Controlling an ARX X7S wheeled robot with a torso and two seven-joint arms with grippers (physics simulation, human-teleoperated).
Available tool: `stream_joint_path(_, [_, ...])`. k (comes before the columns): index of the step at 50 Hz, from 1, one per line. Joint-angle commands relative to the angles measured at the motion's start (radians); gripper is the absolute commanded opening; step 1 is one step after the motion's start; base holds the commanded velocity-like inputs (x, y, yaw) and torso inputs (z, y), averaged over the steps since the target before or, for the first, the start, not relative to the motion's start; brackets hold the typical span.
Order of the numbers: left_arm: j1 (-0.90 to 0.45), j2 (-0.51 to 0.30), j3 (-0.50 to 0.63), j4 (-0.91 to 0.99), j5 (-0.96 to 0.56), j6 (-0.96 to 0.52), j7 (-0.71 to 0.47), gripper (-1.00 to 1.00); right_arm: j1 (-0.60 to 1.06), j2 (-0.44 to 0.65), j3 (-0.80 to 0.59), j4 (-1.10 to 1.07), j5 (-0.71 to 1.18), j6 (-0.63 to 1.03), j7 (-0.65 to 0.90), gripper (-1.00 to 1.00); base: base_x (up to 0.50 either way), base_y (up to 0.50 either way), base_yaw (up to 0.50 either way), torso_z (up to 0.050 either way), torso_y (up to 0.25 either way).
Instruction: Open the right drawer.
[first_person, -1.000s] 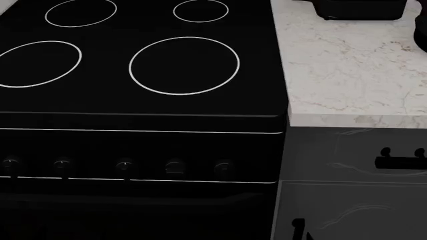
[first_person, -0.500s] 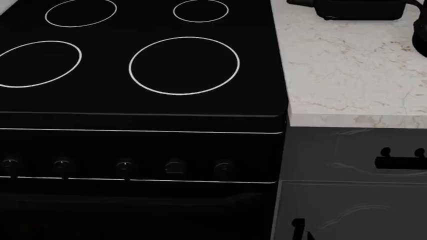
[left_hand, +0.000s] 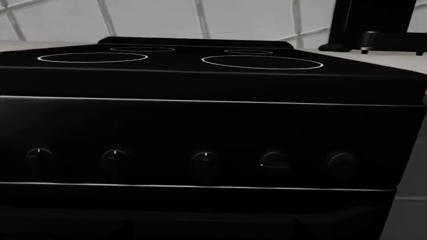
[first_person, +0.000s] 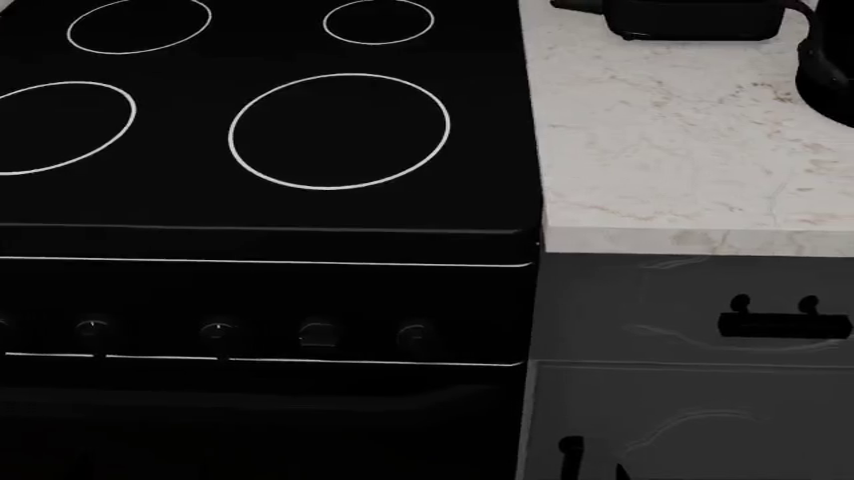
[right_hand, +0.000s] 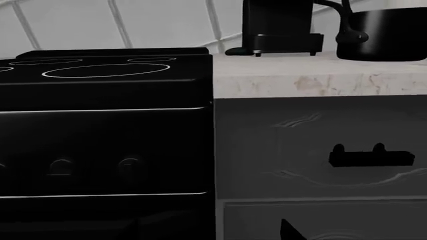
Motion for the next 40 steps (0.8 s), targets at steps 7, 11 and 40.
stream_joint_path(7, [-0.001, -0.019, 0.026, 0.001, -0.019, 0.002, -0.022, 1.0, 0.004, 0.02, -0.021, 0.006, 0.024, -0.005, 0.023, 1.0, 0.0, -0.22, 0.0, 0.0, 0.0])
stream_joint_path(11, [-0.001, -0.022, 0.032, 0.001, -0.024, 0.008, -0.023, 1.0, 0.003, 0.026, -0.026, 0.003, 0.027, -0.007, 0.027, 1.0, 0.0, -0.22, 0.0, 0.0, 0.0])
stream_joint_path(40, [-0.008, -0.044, 0.061, -0.011, -0.044, 0.022, -0.051, 1.0, 0.009, 0.049, -0.048, 0.017, 0.057, -0.024, 0.052, 1.0, 0.0, -0.23, 0.0, 0.0, 0.0])
